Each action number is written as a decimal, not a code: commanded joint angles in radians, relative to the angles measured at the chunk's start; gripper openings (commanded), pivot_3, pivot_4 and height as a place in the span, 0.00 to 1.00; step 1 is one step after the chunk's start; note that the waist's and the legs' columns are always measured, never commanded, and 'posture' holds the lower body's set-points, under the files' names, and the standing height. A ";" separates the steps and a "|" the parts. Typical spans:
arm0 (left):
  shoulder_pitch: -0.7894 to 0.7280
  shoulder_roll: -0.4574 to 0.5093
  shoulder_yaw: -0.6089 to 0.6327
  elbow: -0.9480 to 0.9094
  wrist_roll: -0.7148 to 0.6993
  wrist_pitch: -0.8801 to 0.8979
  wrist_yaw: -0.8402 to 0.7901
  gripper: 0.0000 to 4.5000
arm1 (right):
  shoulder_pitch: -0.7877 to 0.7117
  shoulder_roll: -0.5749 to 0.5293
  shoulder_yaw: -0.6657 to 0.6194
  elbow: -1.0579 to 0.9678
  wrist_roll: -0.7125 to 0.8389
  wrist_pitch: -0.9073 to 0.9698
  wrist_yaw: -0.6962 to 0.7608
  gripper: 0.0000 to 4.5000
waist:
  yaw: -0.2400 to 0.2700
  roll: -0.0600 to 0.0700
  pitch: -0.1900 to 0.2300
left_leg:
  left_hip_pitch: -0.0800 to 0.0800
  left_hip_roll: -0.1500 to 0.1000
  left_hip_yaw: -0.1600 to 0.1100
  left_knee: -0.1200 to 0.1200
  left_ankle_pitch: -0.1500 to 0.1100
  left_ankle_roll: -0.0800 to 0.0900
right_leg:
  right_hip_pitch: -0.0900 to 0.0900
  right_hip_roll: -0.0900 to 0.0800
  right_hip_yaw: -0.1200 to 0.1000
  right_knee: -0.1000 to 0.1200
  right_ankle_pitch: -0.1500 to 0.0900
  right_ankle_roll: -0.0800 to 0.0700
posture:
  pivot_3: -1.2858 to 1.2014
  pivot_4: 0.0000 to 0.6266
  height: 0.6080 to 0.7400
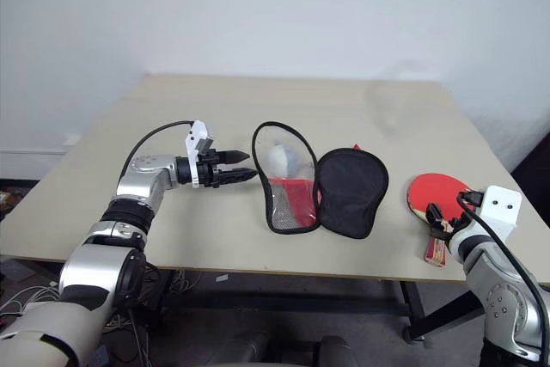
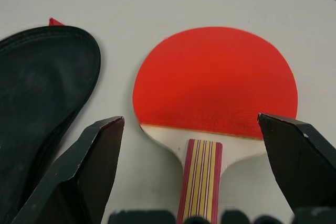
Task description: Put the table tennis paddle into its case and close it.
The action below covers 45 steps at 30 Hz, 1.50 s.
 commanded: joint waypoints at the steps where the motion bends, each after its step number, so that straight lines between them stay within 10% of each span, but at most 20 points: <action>1: -0.034 0.004 0.004 -0.025 -0.005 -0.010 -0.009 0.75 | -0.052 0.005 -0.035 0.033 0.015 0.043 -0.017 0.98 | 0.000 0.000 0.000 | 0.000 0.000 0.000 0.000 0.000 0.000 | 0.000 0.000 0.000 0.000 0.000 0.000 | 0.52 0.00 1.00; 14: -0.021 -0.004 -0.001 -0.038 -0.003 -0.009 -0.005 0.75 | -0.056 0.063 0.029 0.135 -0.073 0.102 -0.044 0.98 | 0.000 0.000 0.000 | 0.000 0.000 0.000 0.000 0.000 0.000 | 0.000 0.000 0.000 0.000 0.000 0.000 | 0.52 0.00 1.00; 25: -0.028 -0.017 -0.009 -0.031 0.000 -0.010 -0.008 0.75 | -0.060 0.078 0.031 0.139 -0.129 0.082 -0.049 0.25 | -0.003 -0.001 0.000 | 0.000 0.000 0.000 0.000 0.000 0.000 | 0.000 0.001 0.000 0.000 0.000 0.000 | 0.52 0.00 1.00; 37: -0.037 -0.031 -0.010 -0.014 0.001 -0.012 -0.001 0.75 | -0.266 0.060 -0.065 0.042 -0.149 0.041 -0.123 0.25 | -0.006 0.006 0.001 | 0.000 -0.001 0.000 0.000 0.000 0.000 | -0.001 0.001 0.001 0.001 0.000 0.000 | 0.52 0.00 1.00; 45: -0.051 -0.049 -0.014 0.006 0.009 -0.022 0.004 0.75 | -0.482 0.202 0.105 0.114 -0.214 0.037 -0.198 0.25 | -0.014 0.006 0.001 | 0.001 0.000 0.000 -0.001 0.000 -0.001 | -0.003 0.004 0.004 0.002 0.000 -0.001 | 0.52 0.00 1.00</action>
